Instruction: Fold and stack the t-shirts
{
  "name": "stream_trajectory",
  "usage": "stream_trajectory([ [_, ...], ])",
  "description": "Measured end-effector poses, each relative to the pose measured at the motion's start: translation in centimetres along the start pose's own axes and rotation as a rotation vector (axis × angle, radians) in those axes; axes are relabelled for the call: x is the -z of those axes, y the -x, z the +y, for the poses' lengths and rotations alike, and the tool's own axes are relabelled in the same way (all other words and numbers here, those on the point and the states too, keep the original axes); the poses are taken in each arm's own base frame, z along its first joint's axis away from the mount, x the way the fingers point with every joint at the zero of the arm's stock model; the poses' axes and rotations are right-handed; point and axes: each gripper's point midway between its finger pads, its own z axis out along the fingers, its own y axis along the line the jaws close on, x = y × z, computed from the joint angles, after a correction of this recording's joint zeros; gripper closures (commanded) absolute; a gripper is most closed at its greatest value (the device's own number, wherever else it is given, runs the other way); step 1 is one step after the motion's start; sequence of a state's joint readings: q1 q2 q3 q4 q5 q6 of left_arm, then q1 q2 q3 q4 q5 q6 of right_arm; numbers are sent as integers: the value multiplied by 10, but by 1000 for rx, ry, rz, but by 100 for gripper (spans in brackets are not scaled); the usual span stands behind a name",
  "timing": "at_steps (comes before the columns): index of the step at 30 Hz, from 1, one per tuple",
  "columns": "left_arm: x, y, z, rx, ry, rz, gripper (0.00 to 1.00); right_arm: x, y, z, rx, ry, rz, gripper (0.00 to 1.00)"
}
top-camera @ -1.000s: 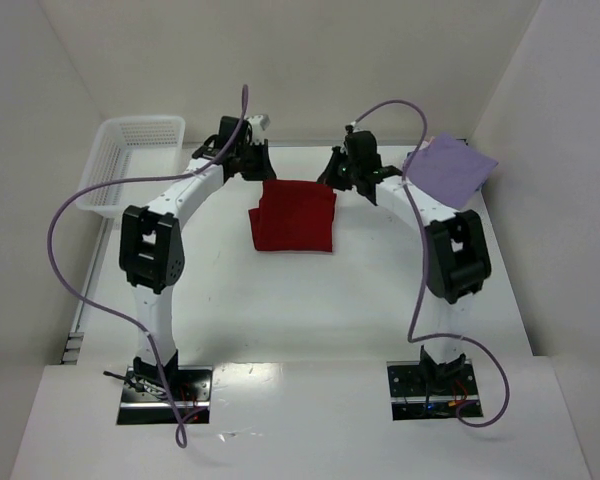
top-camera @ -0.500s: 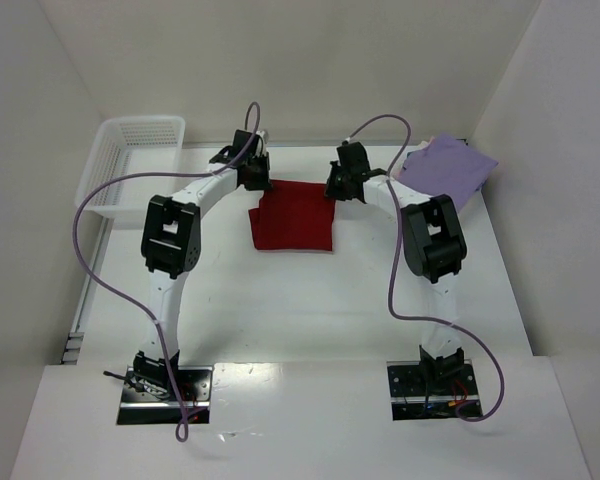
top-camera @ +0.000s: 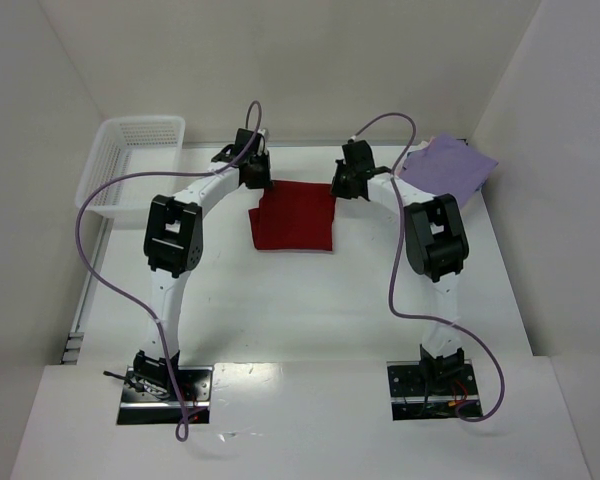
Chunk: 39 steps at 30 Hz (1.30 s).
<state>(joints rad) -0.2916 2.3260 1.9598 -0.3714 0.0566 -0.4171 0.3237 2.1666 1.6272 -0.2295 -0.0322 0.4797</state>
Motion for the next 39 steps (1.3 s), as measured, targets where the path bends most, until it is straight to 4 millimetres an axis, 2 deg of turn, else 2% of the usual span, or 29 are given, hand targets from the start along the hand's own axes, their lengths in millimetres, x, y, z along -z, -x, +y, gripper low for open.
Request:
stream_trajectory([
  [1, 0, 0, 0, -4, 0, -1, 75, 2, 1, 1, 2, 0, -2, 98],
  [4, 3, 4, -1, -4, 0, -13, 72, 10, 10, 5, 4, 11, -23, 98],
  [10, 17, 32, -7, -9, -3, -113, 72, 26, 36, 27, -1, 78, -82, 98],
  [14, 20, 47, -12, -10, -21, -167, 72, 25, 39, 35, -17, 114, -85, 98],
  [17, 16, 45, -11, -9, -18, -159, 73, 13, 35, 36, -20, 124, -73, 99],
  [19, 9, 40, -8, -8, -14, -147, 73, 2, 24, 31, -25, 116, -43, 99],
  [23, -5, 21, 0, -7, 7, -93, 72, -14, 5, 21, -29, 94, 5, 99],
  [28, -17, -2, 13, -23, 48, -25, 70, -16, 1, 17, -29, 84, 14, 99],
  [35, -16, -9, 18, -43, 65, 4, 66, -17, -2, 13, -21, 66, 22, 99],
  [37, -14, -11, 20, -51, 75, 14, 60, -14, -2, 10, -17, 50, 22, 96],
  [38, -11, -11, 21, -54, 81, 18, 49, -11, -2, 8, -17, 41, 22, 96],
  [39, -7, -10, 21, -62, 87, 18, 45, -5, -1, 5, -16, 33, 19, 92],
])
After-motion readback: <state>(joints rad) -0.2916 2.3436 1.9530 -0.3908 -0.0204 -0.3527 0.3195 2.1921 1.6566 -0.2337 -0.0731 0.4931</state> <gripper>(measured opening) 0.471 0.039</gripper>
